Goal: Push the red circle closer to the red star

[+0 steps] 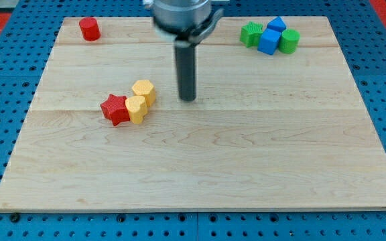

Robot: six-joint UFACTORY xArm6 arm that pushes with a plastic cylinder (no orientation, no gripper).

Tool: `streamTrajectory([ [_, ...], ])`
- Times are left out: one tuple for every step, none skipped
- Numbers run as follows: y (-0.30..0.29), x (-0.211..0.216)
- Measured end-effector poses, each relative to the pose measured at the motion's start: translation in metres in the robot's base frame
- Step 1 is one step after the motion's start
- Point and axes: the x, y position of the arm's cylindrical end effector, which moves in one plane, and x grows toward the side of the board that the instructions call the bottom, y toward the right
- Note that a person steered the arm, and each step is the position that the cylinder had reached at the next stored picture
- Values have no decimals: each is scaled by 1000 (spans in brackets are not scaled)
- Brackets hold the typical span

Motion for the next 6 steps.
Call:
streamTrajectory([
  [-26,-88],
  [-107,-137],
  [-181,-172],
  [-224,-188],
  [-212,-152],
  [-171,-105],
])
